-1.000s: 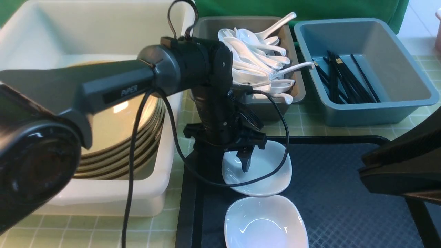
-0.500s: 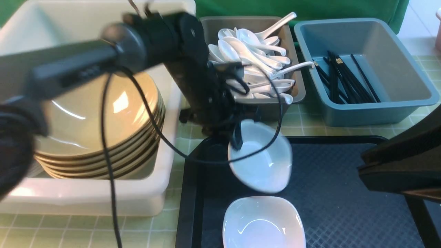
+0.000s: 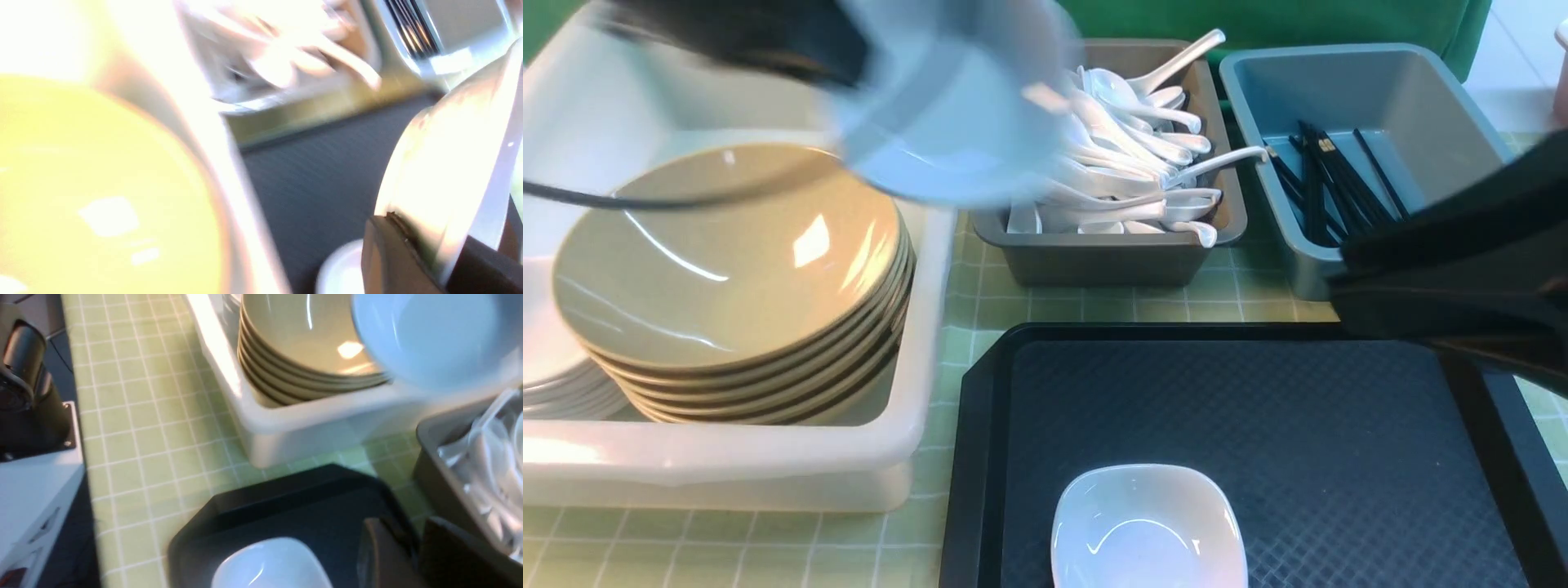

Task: On green table put chopsticks spoon bowls plates into blue grey white boxes.
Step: 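Place the white bowl into the white bin with the other dishes with the left gripper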

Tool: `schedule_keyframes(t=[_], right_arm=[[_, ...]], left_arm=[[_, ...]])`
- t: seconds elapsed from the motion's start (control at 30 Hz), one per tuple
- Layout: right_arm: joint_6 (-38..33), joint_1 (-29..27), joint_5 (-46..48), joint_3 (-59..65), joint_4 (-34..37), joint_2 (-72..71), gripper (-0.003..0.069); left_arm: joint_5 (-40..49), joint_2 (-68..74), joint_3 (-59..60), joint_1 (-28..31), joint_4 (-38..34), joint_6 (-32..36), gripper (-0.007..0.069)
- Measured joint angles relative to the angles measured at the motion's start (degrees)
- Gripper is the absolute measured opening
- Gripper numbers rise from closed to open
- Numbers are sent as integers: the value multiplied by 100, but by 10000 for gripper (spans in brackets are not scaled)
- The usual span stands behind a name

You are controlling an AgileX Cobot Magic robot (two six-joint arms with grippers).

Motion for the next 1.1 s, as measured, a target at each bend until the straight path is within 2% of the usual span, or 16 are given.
schedule_keyframes(t=[0.07,0.1,0.2,0.3,0.33,0.4,0.47,0.63,0.97,1.1], right_arm=[[-239,0,10,-44,191,146,93],[-469,0,43,-131,413,351,56],[-1005,0,186,-392,1043,793,25],[-1377,0,333,-650,1537,1197,22],[-1377,0,333,-666,1559,1197,22],[-1477,0,407,-761,1705,1420,22],[-1486,0,452,-772,1731,1525,22],[-1502,0,481,-778,1743,1545,22],[-1507,0,481,-783,1743,1545,22],[-1519,0,487,-783,1743,1545,22]], left_arm=[[10,-290,86,734,64,-22,15],[4,-537,285,1546,101,-58,15],[5,-783,889,3012,88,-117,15],[-293,-739,1556,4058,50,-269,15],[-323,-714,1639,4119,50,-289,15],[-647,-506,2019,4639,120,-460,15],[-851,-212,2224,4792,287,-520,15],[-988,403,2296,4715,355,-590,15],[-1019,920,2296,4217,915,-964,17],[-1043,920,2296,3979,1407,-1456,47]])
